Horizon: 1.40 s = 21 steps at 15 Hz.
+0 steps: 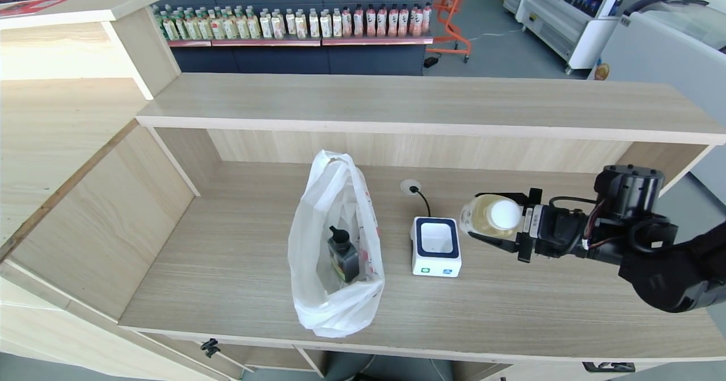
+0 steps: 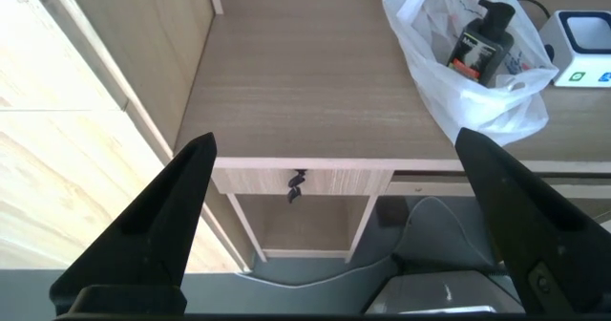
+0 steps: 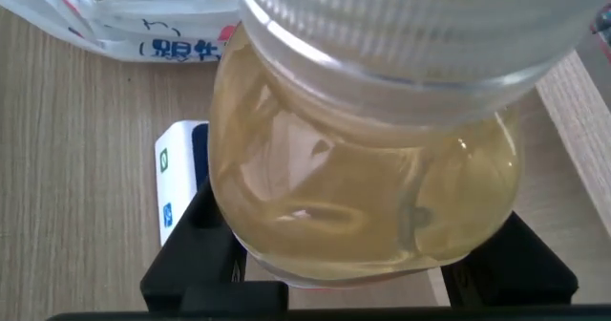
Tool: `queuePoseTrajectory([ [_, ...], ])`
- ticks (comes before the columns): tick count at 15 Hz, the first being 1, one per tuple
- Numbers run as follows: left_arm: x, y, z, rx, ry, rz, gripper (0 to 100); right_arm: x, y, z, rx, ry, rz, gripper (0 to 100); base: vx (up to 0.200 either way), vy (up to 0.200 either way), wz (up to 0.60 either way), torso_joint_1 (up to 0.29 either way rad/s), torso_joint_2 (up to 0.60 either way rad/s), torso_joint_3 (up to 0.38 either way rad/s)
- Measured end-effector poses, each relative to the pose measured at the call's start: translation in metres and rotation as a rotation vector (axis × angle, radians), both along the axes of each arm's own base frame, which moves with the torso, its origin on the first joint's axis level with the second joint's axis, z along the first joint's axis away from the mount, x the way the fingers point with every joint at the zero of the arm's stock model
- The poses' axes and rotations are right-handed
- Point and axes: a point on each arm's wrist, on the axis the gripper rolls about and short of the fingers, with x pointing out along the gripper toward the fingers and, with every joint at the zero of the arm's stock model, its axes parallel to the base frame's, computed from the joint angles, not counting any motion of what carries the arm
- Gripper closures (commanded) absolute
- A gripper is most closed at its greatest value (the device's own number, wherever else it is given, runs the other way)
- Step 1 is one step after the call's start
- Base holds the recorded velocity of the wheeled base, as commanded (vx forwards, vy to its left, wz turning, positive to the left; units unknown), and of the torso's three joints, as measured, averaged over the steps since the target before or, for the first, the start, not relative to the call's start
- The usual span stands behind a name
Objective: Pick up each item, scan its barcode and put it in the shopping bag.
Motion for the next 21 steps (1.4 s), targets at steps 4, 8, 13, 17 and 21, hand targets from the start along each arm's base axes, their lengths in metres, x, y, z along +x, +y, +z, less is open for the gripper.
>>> queuePoseTrajectory([
  [4, 0.0, 0.0, 0.0, 0.0, 0.0, 0.0, 0, 0.013, 0.005, -0.022, 0.005, 0.008, 0.056, 100, 0.0, 0.0, 0.0, 0.0, 0.0, 0.0],
  [8, 0.0, 0.0, 0.0, 0.0, 0.0, 0.0, 0, 0.023, 0.012, -0.035, 0.003, 0.011, 0.088, 100, 0.0, 0.0, 0.0, 0.0, 0.0, 0.0],
  [13, 0.0, 0.0, 0.0, 0.0, 0.0, 0.0, 0, 0.034, 0.015, -0.048, 0.006, 0.006, 0.107, 100, 0.0, 0.0, 0.0, 0.0, 0.0, 0.0],
  [17, 0.0, 0.0, 0.0, 0.0, 0.0, 0.0, 0, 0.039, 0.017, -0.053, 0.012, 0.013, 0.125, 100, 0.0, 0.0, 0.0, 0.0, 0.0, 0.0],
  [21, 0.0, 0.0, 0.0, 0.001, 0.0, 0.0, 0, 0.051, 0.033, -0.052, 0.022, -0.008, 0.156, 100, 0.0, 0.0, 0.0, 0.0, 0.0, 0.0],
])
